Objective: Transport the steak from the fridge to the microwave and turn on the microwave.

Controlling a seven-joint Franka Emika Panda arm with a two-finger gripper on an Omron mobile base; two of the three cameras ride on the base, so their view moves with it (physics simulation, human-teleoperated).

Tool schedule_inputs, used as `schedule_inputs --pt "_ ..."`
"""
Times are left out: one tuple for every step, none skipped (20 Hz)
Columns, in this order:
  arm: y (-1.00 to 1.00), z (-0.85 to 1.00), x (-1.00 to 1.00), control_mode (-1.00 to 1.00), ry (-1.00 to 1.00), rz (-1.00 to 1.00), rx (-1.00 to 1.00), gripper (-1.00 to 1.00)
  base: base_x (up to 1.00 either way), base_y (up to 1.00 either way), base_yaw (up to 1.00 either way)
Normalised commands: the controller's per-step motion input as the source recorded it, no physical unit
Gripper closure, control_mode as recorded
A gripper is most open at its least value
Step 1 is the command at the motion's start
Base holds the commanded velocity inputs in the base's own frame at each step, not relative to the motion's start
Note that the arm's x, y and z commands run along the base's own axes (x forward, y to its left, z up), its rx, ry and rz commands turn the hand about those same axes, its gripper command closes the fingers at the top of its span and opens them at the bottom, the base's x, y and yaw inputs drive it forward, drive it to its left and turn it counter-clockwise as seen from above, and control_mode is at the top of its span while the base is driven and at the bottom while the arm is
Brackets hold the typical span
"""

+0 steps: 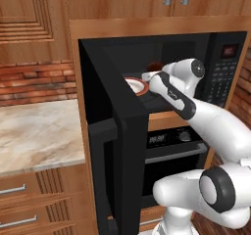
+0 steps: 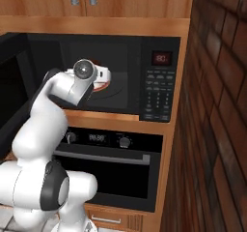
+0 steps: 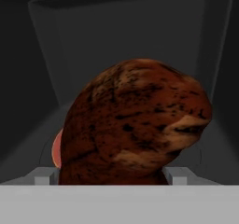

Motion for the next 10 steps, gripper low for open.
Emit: schedule_inputs --pt "0.26 0.0 0.54 -1.0 0.11 0.0 0.0 1.0 0.0 0.0 0.0" --pt "0.24 0.0 0.54 -1.0 0.12 0.0 0.0 1.0 0.0 0.0 0.0" --pt "0.2 0.0 0.55 -1.0 0.13 0.0 0.0 1.0 0.0 0.0 0.0" --pt "0.16 0.0 0.54 -1.0 0.14 0.0 0.0 1.0 0.0 0.0 0.0" --pt "0.06 0.0 0.5 -1.0 0.17 0.0 0.0 1.0 0.0 0.0 0.0" --pt "0.01 0.0 0.46 -1.0 0.19 0.0 0.0 1.0 0.0 0.0 0.0" --pt "0.0 -0.02 0.39 -1.0 0.23 0.0 0.0 1.0 0.0 0.0 0.0" --pt "0.0 -0.04 0.36 -1.0 0.21 0.0 0.0 1.0 0.0 0.0 0.0" --pt "0.0 -0.07 0.35 -1.0 0.21 0.0 0.0 1.0 0.0 0.0 0.0" --pt "0.0 -0.08 0.34 -1.0 0.18 0.0 0.0 1.0 0.0 0.0 0.0"
